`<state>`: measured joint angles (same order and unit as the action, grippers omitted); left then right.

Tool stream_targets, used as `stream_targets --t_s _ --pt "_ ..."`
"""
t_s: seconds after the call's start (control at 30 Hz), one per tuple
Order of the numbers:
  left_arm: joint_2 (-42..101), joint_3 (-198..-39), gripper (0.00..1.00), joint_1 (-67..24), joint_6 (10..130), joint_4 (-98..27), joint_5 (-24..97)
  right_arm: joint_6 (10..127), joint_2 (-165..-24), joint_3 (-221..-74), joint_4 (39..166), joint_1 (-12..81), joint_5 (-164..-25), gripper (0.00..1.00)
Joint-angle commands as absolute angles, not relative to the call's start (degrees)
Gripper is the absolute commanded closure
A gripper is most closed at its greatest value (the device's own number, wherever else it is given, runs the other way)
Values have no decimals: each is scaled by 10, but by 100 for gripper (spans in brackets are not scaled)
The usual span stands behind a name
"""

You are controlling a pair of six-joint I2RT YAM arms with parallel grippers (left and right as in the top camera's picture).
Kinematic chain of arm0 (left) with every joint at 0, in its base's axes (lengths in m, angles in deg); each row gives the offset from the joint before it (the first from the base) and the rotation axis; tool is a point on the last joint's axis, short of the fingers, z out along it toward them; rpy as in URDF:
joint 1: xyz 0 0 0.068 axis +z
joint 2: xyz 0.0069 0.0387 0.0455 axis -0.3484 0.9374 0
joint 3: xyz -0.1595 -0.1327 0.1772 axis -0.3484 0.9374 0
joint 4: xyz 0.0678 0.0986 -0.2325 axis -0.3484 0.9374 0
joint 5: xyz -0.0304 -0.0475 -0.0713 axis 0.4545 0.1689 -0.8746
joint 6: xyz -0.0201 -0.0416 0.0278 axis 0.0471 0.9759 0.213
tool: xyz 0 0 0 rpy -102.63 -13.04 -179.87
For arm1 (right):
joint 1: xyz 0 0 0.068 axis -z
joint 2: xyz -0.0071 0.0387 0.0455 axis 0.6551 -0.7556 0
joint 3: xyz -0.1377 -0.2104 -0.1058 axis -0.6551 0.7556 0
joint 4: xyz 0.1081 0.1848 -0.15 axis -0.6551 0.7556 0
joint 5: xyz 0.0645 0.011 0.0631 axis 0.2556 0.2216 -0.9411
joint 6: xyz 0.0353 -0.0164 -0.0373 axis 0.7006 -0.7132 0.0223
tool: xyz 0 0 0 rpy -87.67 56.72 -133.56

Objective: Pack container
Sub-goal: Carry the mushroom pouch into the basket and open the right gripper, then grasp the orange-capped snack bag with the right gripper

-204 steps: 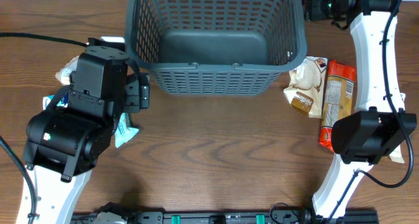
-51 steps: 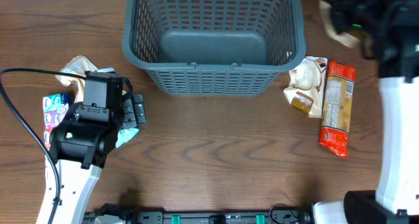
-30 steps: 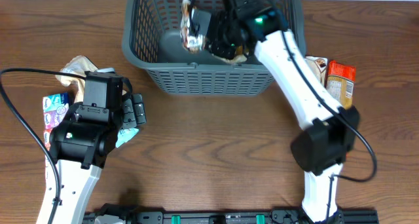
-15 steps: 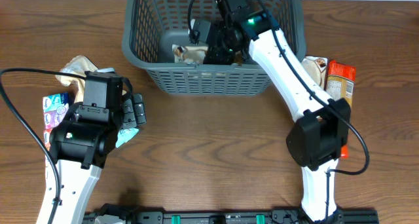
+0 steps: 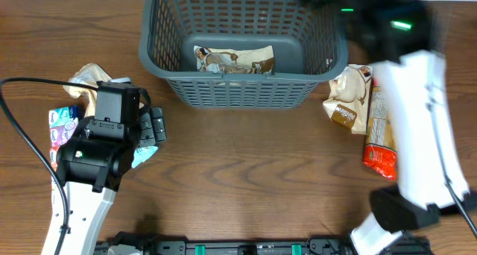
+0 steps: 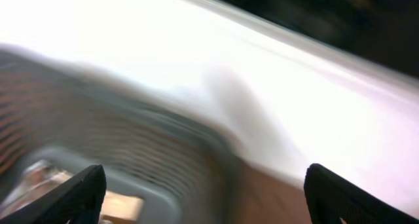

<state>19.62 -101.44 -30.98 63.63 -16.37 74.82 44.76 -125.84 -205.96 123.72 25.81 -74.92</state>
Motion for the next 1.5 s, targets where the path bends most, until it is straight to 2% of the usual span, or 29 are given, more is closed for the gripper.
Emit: stream_targets --t_s 0.0,0.23,0.4,0.67,0.97,1.27,1.47 --pt "195 -1016 3 -307 627 -162 748 657 -1246 -2059 1306 315 -591 17" --pt "195 -1016 3 -307 627 -162 748 808 -1249 -2042 1548 455 -597 11" --pt "195 -1016 3 -307 626 -164 748 794 -1250 -1966 1578 523 -604 9" --pt "195 -1016 3 -307 627 -173 748 654 -1250 -1742 1431 548 -730 6" --pt "195 -1016 3 -307 627 -173 748 582 -1250 -1509 1213 576 -798 5" --pt "195 -1016 3 -308 627 -173 748 542 -1250 -1391 1101 632 -843 5" --pt "195 -1016 3 -308 627 -173 748 527 -1250 -1358 1068 636 -857 6"
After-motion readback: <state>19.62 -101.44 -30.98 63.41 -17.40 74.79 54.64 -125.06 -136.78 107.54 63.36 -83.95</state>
